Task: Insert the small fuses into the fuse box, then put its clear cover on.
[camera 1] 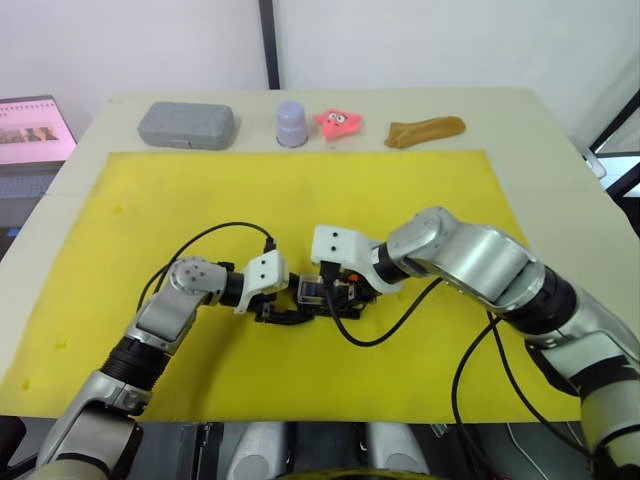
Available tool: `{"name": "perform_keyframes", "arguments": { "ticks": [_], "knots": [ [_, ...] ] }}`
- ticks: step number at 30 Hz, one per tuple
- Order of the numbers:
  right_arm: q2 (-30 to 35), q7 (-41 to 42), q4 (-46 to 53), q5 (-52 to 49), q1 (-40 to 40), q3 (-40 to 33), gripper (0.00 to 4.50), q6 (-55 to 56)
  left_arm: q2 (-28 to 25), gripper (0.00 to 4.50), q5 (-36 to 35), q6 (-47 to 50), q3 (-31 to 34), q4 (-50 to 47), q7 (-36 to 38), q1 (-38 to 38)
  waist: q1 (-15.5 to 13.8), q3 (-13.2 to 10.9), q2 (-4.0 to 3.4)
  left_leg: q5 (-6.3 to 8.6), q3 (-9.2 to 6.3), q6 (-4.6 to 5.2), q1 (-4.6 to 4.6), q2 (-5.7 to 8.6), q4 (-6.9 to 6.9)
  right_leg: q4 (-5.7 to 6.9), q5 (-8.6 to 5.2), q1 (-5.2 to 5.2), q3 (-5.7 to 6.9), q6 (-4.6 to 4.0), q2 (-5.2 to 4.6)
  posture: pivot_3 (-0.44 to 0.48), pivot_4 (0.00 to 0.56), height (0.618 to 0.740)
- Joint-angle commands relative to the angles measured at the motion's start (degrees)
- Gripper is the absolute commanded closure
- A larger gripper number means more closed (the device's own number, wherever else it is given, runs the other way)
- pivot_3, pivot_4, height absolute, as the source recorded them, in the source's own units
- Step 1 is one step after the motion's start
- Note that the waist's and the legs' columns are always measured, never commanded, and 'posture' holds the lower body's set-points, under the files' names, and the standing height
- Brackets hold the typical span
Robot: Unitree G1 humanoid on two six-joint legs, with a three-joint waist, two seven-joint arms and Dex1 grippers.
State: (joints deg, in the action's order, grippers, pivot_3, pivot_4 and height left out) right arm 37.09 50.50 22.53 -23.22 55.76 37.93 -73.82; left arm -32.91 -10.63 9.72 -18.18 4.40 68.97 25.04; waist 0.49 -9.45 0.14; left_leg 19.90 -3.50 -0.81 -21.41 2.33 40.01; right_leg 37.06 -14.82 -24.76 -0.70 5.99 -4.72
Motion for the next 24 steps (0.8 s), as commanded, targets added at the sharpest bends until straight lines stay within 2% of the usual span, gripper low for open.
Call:
{"name": "perform_keyframes", "arguments": {
  "ticks": [1,5,6,8,9,10,16,24],
  "knots": [
    [0.0,-0.2,1.2,0.7,0.7,1.5,2.81,-0.1,0.4,1.96,1.9,0.9,0.2,1.2,-2.3,-0.2,0.0,0.0,0.0,0.0,0.0,0.0,0.0,0.0,0.0,0.0,0.0,0.0,0.0,0.0,0.0,0.0,0.15,0.74],
    [0.5,0.2,1.5,0.9,0.6,1.7,2.81,0.4,0.3,1.96,1.8,1.1,0.3,1.1,-2.3,-0.3,0.0,0.0,0.0,0.0,0.0,0.0,0.0,0.0,0.0,0.0,0.0,0.0,0.0,0.0,0.0,0.0,0.15,0.74],
    [0.6,0.2,1.6,0.9,0.6,1.7,1.78,0.5,0.4,1.96,1.8,1.1,0.3,1.1,-2.3,-0.2,0.0,0.0,0.0,0.0,0.0,0.0,0.0,0.0,0.0,0.0,0.0,0.0,0.0,0.0,0.0,0.0,0.15,0.74],
    [0.6,0.4,1.5,0.7,0.7,1.3,0.95,0.5,0.4,1.96,1.8,1.1,0.3,1.2,-2.3,-0.2,0.0,0.0,0.0,0.0,0.0,0.0,0.0,0.0,0.0,0.0,0.0,0.0,0.01,0.0,0.0,0.0,0.15,0.74],
    [0.5,0.5,1.5,0.5,0.9,0.9,0.38,0.3,0.4,1.96,1.7,1.2,0.4,1.2,-2.3,-0.2,0.0,0.0,0.0,0.0,0.0,0.0,-0.01,0.0,0.0,0.0,0.0,0.0,0.01,0.0,0.0,0.0,0.15,0.74],
    [0.5,0.6,1.5,0.2,1.1,0.5,0.06,0.2,0.3,1.96,1.7,1.2,0.4,1.2,-2.3,-0.1,0.0,0.0,0.0,0.0,0.0,0.0,-0.01,0.0,0.0,0.0,0.0,0.0,0.01,0.0,-0.01,0.0,0.15,0.74],
    [0.3,1.1,0.0,-0.6,2.7,-3.3,0.06,0.4,0.1,1.96,1.7,1.2,0.7,1.4,-2.4,-0.2,0.0,0.0,0.0,0.0,0.0,0.0,-0.01,0.01,0.0,0.0,0.0,0.0,0.01,0.0,0.0,0.0,0.15,0.74],
    [2.0,2.1,-0.6,0.1,3.1,-4.2,0.06,2.1,0.3,1.96,1.6,1.0,0.8,1.9,-2.4,0.0,0.0,0.0,0.0,0.0,-0.01,0.0,-0.01,0.01,0.0,0.0,0.0,0.0,0.01,0.0,0.0,0.0,0.15,0.74]
  ]
}}
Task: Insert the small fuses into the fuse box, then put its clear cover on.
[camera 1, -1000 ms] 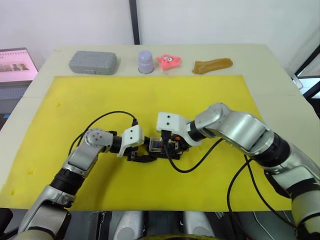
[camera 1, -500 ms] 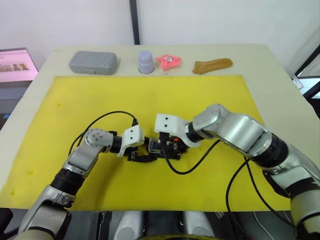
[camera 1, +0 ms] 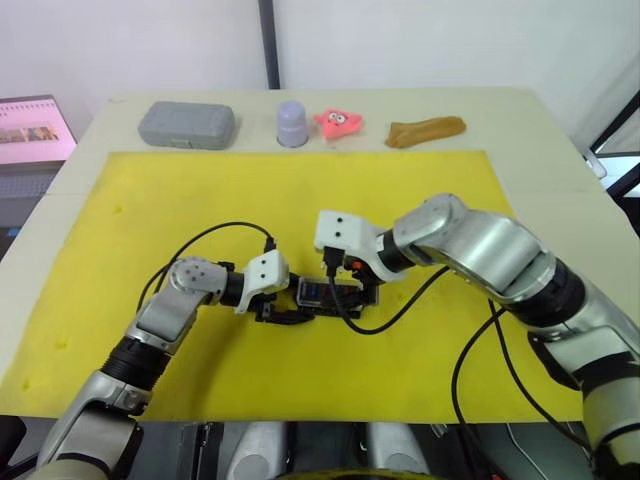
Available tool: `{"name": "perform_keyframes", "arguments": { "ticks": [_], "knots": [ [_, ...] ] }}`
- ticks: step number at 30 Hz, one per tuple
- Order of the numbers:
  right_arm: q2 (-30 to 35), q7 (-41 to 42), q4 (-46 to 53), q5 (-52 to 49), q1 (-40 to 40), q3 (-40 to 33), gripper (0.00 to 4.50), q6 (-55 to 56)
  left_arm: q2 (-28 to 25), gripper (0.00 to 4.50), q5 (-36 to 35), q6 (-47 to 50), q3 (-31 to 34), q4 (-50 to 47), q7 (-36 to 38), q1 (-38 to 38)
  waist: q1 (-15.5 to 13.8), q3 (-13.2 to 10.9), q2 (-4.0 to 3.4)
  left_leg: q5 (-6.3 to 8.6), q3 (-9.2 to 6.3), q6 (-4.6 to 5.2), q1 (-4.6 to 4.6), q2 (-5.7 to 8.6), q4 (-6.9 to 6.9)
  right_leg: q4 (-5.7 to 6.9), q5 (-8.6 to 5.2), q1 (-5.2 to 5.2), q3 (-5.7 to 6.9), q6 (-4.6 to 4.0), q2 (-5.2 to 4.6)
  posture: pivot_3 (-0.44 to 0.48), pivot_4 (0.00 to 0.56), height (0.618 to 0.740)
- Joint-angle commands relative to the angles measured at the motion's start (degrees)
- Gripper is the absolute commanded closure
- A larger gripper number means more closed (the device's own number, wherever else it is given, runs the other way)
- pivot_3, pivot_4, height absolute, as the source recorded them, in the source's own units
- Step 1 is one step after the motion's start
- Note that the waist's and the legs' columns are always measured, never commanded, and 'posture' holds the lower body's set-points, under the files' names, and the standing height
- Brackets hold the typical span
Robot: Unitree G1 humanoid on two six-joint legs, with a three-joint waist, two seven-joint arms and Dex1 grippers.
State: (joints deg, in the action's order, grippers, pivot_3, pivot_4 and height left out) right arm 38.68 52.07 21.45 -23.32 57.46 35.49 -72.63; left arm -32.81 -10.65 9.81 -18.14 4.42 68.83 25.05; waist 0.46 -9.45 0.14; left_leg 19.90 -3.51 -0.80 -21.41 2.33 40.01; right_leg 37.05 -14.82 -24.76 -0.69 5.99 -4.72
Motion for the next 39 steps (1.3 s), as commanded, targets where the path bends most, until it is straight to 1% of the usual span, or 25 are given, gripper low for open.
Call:
{"name": "perform_keyframes", "arguments": {
  "ticks": [1,6,10,14,16,19,22,26,29,35,39],
  "knots": [
    [0.5,0.5,0.4,0.2,1.5,-1.7,0.06,1.0,0.2,1.96,1.6,0.8,0.7,2.1,-2.2,0.1,0.0,0.0,0.0,0.0,0.0,0.0,0.0,0.0,0.0,0.0,0.0,0.0,0.0,0.0,0.0,0.0,0.15,0.74],
    [0.9,0.7,0.3,0.0,1.5,-2.1,0.06,1.2,0.5,1.96,1.7,0.8,0.7,2.2,-2.2,0.4,-0.1,0.0,0.0,0.0,0.0,0.0,0.0,0.01,0.0,0.0,0.0,0.0,0.0,0.0,-0.01,0.0,0.15,0.74],
    [1.0,2.2,2.0,-2.2,1.7,-4.3,0.06,0.3,0.4,1.96,1.7,0.7,0.7,2.1,-2.1,0.3,-0.1,0.0,0.0,0.0,0.0,0.0,0.0,0.01,0.0,0.0,0.0,0.0,0.0,0.0,-0.01,0.0,0.15,0.74],
    [1.7,4.7,3.9,-7.2,2.4,-11.0,0.06,-2.1,0.3,1.96,1.6,0.8,0.8,1.7,-2.1,-0.1,-0.1,0.0,0.0,0.0,0.0,0.0,-0.01,0.01,0.0,0.0,0.0,0.0,0.0,0.0,-0.02,0.0,0.15,0.74],
    [2.9,5.5,4.7,-8.3,-0.1,-15.3,0.06,1.8,0.2,1.96,1.6,0.8,0.8,1.6,-2.2,-0.3,-0.2,0.0,0.0,0.0,-0.01,0.01,-0.01,0.01,0.0,-0.01,0.0,0.01,0.0,0.0,-0.02,0.0,0.15,0.74],
    [3.5,4.6,5.2,-7.1,-5.3,-17.5,0.06,7.9,0.2,1.96,1.6,0.8,0.7,1.4,-2.2,-0.4,-0.2,0.0,0.08,0.02,-0.03,0.04,0.02,0.0,-0.01,-0.07,0.0,0.08,0.02,0.0,-0.01,0.0,0.15,0.74],
    [1.4,4.4,5.3,-7.0,-12.6,-20.5,0.9,16.8,0.3,1.96,1.7,0.6,0.5,1.6,-2.0,-0.4,-0.2,0.0,0.08,0.02,-0.01,0.04,0.03,0.0,-0.02,-0.07,0.0,0.08,0.01,0.0,-0.01,0.0,0.15,0.74],
    [0.3,3.4,4.0,-4.6,-18.1,-20.5,2.84,23.5,0.5,1.96,1.7,0.5,0.3,1.9,-1.9,-0.1,-0.2,0.0,0.07,0.02,0.0,0.04,0.03,0.0,-0.01,-0.05,0.0,0.08,0.0,0.0,-0.01,0.0,0.15,0.74],
    [-0.4,2.8,4.2,-5.2,-19.2,-21.3,4.42,24.7,0.3,1.96,1.8,0.4,0.2,1.8,-1.6,-0.1,-0.2,0.0,0.07,0.02,-0.01,0.04,0.04,0.0,0.0,-0.06,0.0,0.09,0.0,0.0,-0.01,0.0,0.15,0.74],
    [-0.5,2.6,5.1,-6.9,-19.4,-23.2,4.47,24.2,0.1,1.96,1.7,0.7,0.2,1.3,-1.5,-0.3,-0.2,0.0,0.07,0.01,-0.02,0.02,0.04,0.0,0.0,-0.06,0.0,0.09,0.0,0.0,0.0,0.0,0.15,0.74],
    [0.0,3.0,4.3,-6.2,-21.1,-22.0,4.47,25.1,0.1,1.96,1.7,0.9,0.1,1.3,-1.4,-0.2,-0.2,0.0,0.07,0.01,-0.03,0.02,0.04,-0.01,0.0,-0.06,0.0,0.09,0.01,0.0,0.0,0.0,0.15,0.74]
  ]
}}
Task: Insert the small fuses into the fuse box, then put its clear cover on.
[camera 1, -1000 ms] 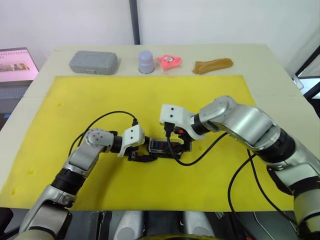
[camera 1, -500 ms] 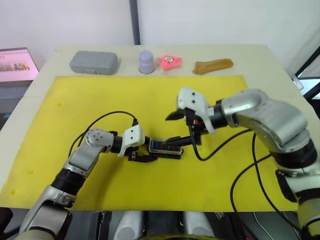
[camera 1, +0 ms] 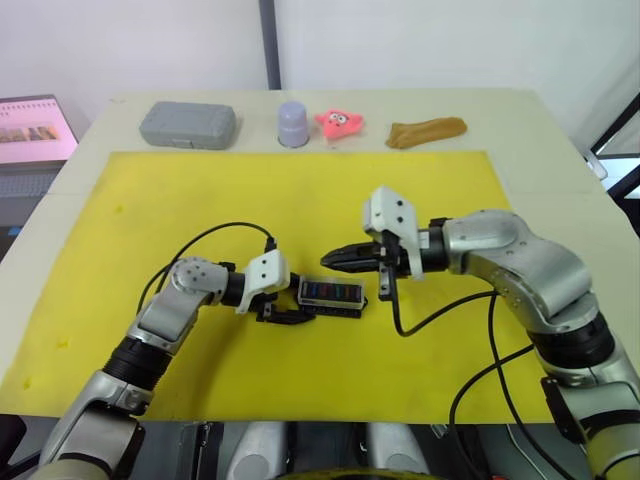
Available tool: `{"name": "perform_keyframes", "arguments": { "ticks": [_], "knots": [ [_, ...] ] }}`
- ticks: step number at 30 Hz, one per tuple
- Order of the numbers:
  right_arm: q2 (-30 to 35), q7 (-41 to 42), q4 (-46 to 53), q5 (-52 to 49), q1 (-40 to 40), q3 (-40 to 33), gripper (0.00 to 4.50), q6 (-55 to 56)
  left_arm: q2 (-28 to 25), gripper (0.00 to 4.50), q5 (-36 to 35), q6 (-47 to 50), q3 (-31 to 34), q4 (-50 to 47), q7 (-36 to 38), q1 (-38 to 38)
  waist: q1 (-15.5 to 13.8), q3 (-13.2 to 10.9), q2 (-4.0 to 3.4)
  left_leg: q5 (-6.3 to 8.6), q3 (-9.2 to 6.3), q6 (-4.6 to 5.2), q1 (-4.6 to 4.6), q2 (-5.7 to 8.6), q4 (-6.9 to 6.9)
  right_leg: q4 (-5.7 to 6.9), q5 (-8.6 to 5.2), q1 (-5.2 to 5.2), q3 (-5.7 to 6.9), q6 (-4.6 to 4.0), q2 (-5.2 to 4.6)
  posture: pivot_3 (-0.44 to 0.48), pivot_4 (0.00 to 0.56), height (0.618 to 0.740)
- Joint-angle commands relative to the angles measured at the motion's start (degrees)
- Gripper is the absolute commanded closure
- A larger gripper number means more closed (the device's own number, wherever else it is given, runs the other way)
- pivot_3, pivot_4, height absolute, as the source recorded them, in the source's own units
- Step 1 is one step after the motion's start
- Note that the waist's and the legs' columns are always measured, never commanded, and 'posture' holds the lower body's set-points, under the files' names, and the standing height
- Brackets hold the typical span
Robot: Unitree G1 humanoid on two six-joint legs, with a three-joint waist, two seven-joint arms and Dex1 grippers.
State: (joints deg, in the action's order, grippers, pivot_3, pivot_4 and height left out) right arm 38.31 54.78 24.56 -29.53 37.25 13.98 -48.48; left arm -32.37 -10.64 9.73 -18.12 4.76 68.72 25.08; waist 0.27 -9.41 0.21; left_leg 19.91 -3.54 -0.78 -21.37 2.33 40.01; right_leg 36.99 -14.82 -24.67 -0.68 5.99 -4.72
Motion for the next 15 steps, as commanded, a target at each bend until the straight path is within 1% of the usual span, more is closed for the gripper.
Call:
{"name": "perform_keyframes", "arguments": {
  "ticks": [1,3,4,5,6,7,10,12,15],
  "knots": [
    [0.5,0.4,1.1,0.3,-1.4,0.1,4.47,1.0,-0.3,1.96,1.7,1.0,0.1,0.9,-1.3,-0.2,0.0,0.0,0.0,0.0,0.0,0.0,0.0,0.0,0.0,0.0,0.0,0.0,0.0,0.0,0.0,0.0,0.15,0.74],
    [3.2,1.0,-2.0,6.5,-4.0,8.3,4.47,1.5,-0.2,1.96,1.7,1.1,0.1,0.9,-1.3,-0.1,0.0,0.0,0.01,0.0,0.01,0.0,-0.01,0.0,0.0,0.0,0.0,0.0,0.0,0.0,0.0,0.0,0.15,0.74],
    [3.6,-0.1,-4.8,9.7,-4.6,11.7,4.47,1.2,-0.1,1.96,1.7,1.1,0.0,1.0,-1.4,-0.1,0.0,0.0,0.06,0.0,0.0,0.0,0.02,0.0,0.0,-0.01,0.0,0.02,0.0,0.0,0.0,0.0,0.15,0.74],
    [3.9,-0.7,-7.0,12.4,-4.9,14.2,4.47,1.9,0.0,1.96,1.7,1.1,0.0,1.1,-1.4,0.0,0.1,0.0,0.04,0.0,-0.01,0.0,0.03,0.0,0.0,-0.02,0.0,0.04,0.02,0.0,0.01,0.0,0.15,0.74],
    [4.0,-0.9,-8.4,14.0,-4.9,15.5,4.47,2.4,0.1,1.96,1.8,1.0,-0.1,1.2,-1.5,0.0,0.3,0.2,-0.15,0.0,0.02,0.0,0.04,0.0,0.0,-0.02,0.0,0.04,0.0,0.0,0.01,0.0,0.15,0.74],
    [4.2,-0.8,-8.8,14.6,-5.0,15.9,4.47,2.5,0.1,1.96,1.9,1.0,-0.1,1.2,-1.6,-0.1,0.3,0.4,-0.2,0.0,0.07,0.01,0.11,0.01,-0.02,-0.02,0.0,0.08,-0.04,0.0,0.0,0.0,0.15,0.74],
    [4.8,0.4,-7.2,14.0,-4.9,15.0,4.47,1.5,0.3,1.96,1.9,1.3,0.0,0.9,-1.6,-0.3,0.3,0.4,-0.14,0.02,0.01,0.03,0.72,-0.05,-0.15,-0.14,-0.02,0.7,0.03,0.0,0.06,0.0,0.15,0.74],
    [4.6,0.3,-6.3,12.9,-4.5,13.6,4.47,0.5,0.3,1.96,2.0,1.4,0.1,0.8,-1.7,-0.3,0.3,0.4,-0.15,0.04,-0.03,0.07,1.13,-0.08,-0.32,-0.47,-0.02,1.2,0.09,0.0,0.08,0.0,0.15,0.74],
    [4.1,-0.1,-5.9,12.2,-4.0,12.6,4.47,-1.1,0.4,1.96,2.0,1.4,0.1,0.7,-1.8,-0.5,0.2,0.4,-0.15,0.05,-0.07,0.09,1.16,-0.07,-0.42,-0.69,-0.01,1.3,0.12,0.01,0.06,0.0,0.15,0.74]
  ]
}}
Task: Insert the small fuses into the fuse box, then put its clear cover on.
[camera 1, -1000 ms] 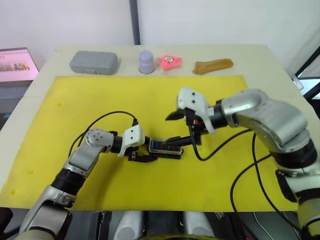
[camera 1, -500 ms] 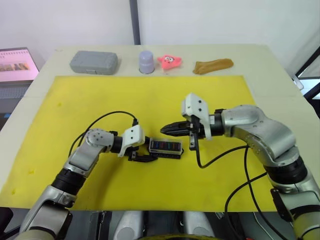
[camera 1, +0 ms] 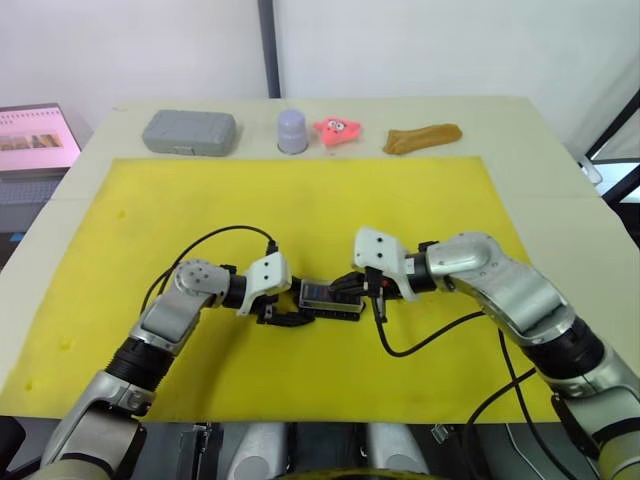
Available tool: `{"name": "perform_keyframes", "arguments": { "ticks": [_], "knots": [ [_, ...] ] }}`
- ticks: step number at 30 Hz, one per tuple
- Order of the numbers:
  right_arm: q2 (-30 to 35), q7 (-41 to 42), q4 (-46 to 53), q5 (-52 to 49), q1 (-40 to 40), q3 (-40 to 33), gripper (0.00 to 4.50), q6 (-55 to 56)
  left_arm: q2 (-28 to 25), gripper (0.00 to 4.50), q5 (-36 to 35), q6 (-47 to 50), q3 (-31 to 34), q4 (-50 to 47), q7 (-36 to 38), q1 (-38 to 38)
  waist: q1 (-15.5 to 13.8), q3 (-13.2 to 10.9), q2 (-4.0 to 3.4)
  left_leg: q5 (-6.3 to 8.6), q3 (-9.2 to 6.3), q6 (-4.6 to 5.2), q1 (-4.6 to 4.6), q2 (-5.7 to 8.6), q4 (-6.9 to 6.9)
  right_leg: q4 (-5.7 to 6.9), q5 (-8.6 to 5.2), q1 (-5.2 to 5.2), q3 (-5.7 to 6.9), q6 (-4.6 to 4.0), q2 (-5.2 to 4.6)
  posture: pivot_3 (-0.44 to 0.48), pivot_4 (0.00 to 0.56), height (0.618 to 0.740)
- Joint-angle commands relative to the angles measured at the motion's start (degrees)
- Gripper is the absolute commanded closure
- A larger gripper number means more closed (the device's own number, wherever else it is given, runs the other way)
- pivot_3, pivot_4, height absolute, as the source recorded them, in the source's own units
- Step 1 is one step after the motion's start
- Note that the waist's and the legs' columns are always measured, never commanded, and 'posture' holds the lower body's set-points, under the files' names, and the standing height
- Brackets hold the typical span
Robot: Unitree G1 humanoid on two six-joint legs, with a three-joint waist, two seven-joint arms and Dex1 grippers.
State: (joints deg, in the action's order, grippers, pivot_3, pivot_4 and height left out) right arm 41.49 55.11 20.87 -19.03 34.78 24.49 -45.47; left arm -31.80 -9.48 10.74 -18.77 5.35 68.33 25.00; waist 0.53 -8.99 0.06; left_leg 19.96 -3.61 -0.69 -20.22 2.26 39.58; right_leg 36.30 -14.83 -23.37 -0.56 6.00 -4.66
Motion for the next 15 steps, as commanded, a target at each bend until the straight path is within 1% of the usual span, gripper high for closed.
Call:
{"name": "perform_keyframes", "arguments": {
  "ticks": [1,5,11,15],
  "knots": [
    [0.9,-0.3,-2.2,1.8,-1.4,2.1,4.47,-4.1,-0.1,1.96,0.9,0.4,0.8,0.2,-1.4,-0.4,0.0,0.0,0.0,0.0,-0.01,0.0,-0.02,0.0,0.0,-0.02,0.0,0.0,0.0,0.0,-0.01,0.0,0.15,0.74],
    [0.3,-0.4,-1.5,1.7,-1.0,1.4,4.47,-3.6,0.1,1.96,1.1,0.3,0.7,0.6,-1.5,-0.1,0.0,0.0,0.0,0.0,-0.04,0.0,-0.03,0.0,0.0,-0.04,0.01,-0.01,-0.01,-0.01,-0.04,0.0,0.15,0.74],
    [-1.2,0.8,3.0,-4.4,0.9,-5.8,4.47,-4.3,-0.3,1.96,1.3,0.2,1.0,0.6,-1.6,0.0,-0.1,0.0,0.0,0.0,-0.07,-0.01,-0.15,0.01,-0.01,-0.06,0.01,-0.08,-0.04,-0.01,-0.1,0.0,0.15,0.74],
    [0.2,1.7,5.5,-6.8,1.8,-9.7,4.47,-4.3,-1.1,1.96,1.2,0.7,1.4,-0.4,-1.8,-0.3,-0.2,-0.1,0.0,0.0,-0.07,-0.01,-0.25,0.01,-0.01,-0.07,0.02,-0.17,-0.04,-0.01,-0.16,0.0,0.15,0.74]
  ]
}}
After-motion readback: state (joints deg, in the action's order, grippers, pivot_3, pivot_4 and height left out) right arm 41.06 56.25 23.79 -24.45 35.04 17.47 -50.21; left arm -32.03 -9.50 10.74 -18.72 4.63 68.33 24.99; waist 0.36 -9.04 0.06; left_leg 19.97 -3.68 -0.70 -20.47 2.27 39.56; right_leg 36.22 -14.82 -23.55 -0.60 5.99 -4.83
